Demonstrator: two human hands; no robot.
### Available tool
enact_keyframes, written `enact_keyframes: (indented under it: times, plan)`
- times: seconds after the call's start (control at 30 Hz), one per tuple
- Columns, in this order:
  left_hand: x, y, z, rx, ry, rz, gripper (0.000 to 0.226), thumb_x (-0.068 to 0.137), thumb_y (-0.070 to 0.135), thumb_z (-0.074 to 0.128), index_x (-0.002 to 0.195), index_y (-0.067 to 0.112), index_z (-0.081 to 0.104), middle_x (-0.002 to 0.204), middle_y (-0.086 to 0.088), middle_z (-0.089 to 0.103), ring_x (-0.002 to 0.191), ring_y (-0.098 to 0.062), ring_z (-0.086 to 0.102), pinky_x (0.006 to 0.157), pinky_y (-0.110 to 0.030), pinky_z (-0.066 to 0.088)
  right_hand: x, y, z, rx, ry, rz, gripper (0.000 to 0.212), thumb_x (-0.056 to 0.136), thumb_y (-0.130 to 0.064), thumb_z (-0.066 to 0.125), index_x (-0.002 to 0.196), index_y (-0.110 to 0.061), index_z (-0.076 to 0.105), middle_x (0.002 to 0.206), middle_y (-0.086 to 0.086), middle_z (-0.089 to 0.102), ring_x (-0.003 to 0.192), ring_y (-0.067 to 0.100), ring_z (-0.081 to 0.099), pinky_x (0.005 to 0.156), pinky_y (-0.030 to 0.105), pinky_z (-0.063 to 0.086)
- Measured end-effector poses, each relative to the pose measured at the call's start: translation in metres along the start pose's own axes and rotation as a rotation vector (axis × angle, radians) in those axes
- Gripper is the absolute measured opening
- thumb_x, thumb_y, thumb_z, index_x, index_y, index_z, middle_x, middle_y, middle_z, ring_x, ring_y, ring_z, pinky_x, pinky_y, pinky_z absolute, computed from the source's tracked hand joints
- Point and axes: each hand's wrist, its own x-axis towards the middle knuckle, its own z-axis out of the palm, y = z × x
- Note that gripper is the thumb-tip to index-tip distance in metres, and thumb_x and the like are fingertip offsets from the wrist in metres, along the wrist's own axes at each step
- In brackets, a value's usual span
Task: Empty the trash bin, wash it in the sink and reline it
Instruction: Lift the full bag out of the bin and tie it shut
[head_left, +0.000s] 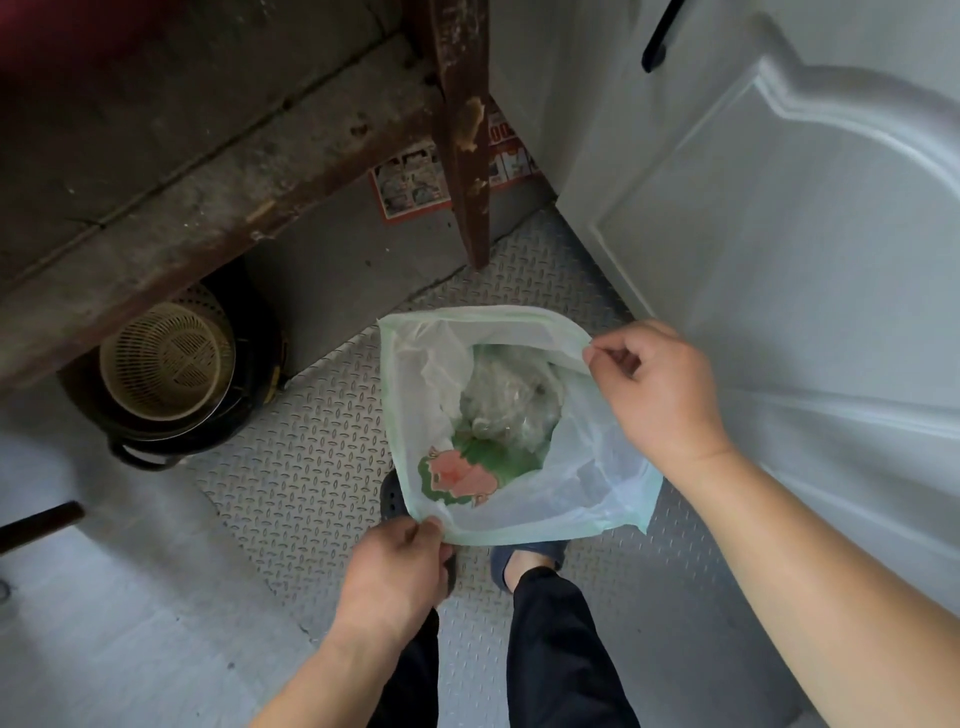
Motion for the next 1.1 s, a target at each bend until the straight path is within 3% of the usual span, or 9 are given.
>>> enact_keyframes:
  times: [0.27,0.43,0.53,0.63,0.73,0.83,0.93,1.0,1.1]
  plan:
    - [0.011,0.012,0.002,0.039,-0.045,0.072,0.03,0.102,0.02,0.054,0.083,0.004,0.071,0.072,-0.02,0.07,0.052,-0.016,0.058,0.051,-0.026,0.051,0.0,0.008,0.012,0.031,-0.066,0.002,0.007,0.085,-0.02,0.069,0.083,-0.026,0.073,0.078,-0.017,0.058,0.072,-0.003,0.055,0.068,0.014,0.042]
    - [0.035,0.039,0.01,0.057,-0.103,0.155,0.025,0.101,0.023,0.055,0.086,0.017,0.074,0.076,-0.001,0.074,0.064,-0.016,0.064,0.065,-0.032,0.055,0.011,0.017,0.02,0.079,-0.027,0.046,0.008,0.085,-0.024,0.067,0.081,-0.025,0.074,0.069,-0.021,0.058,0.064,-0.002,0.053,0.064,0.02,0.04]
    - [0.047,0.056,0.012,-0.047,-0.332,0.109,0.036,0.097,0.048,0.058,0.09,0.019,0.077,0.088,-0.002,0.078,0.067,-0.013,0.067,0.061,-0.029,0.054,0.018,0.016,0.023,0.117,-0.051,0.078,0.01,0.086,-0.03,0.065,0.082,-0.025,0.074,0.058,-0.021,0.059,0.052,0.003,0.053,0.058,0.021,0.04]
    - [0.071,0.064,0.0,0.048,-0.491,0.061,0.081,0.083,0.084,0.037,0.094,0.015,0.079,0.088,-0.007,0.079,0.059,-0.016,0.065,0.047,-0.024,0.05,0.026,0.025,0.015,0.166,-0.054,0.134,0.016,0.083,-0.047,0.059,0.083,-0.036,0.071,0.066,-0.014,0.069,0.059,0.009,0.063,0.058,0.025,0.05]
    - [0.113,0.057,-0.017,-0.006,-0.049,0.107,0.066,0.093,0.056,0.033,0.062,0.012,0.07,0.061,-0.007,0.071,0.048,-0.021,0.056,0.048,-0.027,0.043,0.015,0.066,0.004,0.296,0.121,0.305,0.016,0.085,-0.037,0.052,0.081,-0.041,0.067,0.077,-0.013,0.072,0.068,0.006,0.069,0.067,0.027,0.055]
    - [0.168,0.04,-0.028,0.199,0.259,0.182,0.022,0.092,0.021,0.046,0.078,0.012,0.061,0.084,-0.016,0.071,0.076,-0.036,0.067,0.076,-0.046,0.058,-0.036,0.125,0.015,0.296,0.175,0.561,0.028,0.093,-0.011,0.048,0.09,-0.035,0.064,0.099,0.005,0.073,0.068,0.002,0.069,0.071,0.032,0.059]
    - [0.209,0.03,-0.018,0.322,0.115,0.121,0.024,0.096,0.023,0.06,0.116,0.011,0.066,0.104,-0.015,0.069,0.088,-0.032,0.067,0.091,-0.054,0.058,-0.094,0.163,0.046,0.174,-0.026,0.648,0.035,0.093,-0.009,0.056,0.116,-0.034,0.063,0.115,-0.004,0.071,0.09,0.009,0.07,0.072,0.027,0.055]
    - [0.224,0.035,-0.005,0.287,0.003,0.153,0.039,0.095,0.039,0.06,0.128,0.019,0.063,0.113,-0.006,0.067,0.099,-0.026,0.063,0.097,-0.051,0.053,-0.117,0.166,0.068,0.203,-0.213,0.581,0.055,0.086,-0.017,0.07,0.119,-0.057,0.053,0.117,-0.031,0.063,0.099,-0.007,0.063,0.076,0.011,0.05]
    - [0.238,0.059,0.014,-0.163,-0.199,0.164,0.025,0.092,0.029,0.051,0.1,0.021,0.073,0.098,0.006,0.073,0.094,-0.017,0.063,0.086,-0.04,0.053,-0.127,0.165,0.097,0.073,-0.378,0.514,0.079,0.063,-0.058,0.082,0.132,-0.047,0.046,0.134,-0.025,0.047,0.117,-0.004,0.048,0.094,0.015,0.039]
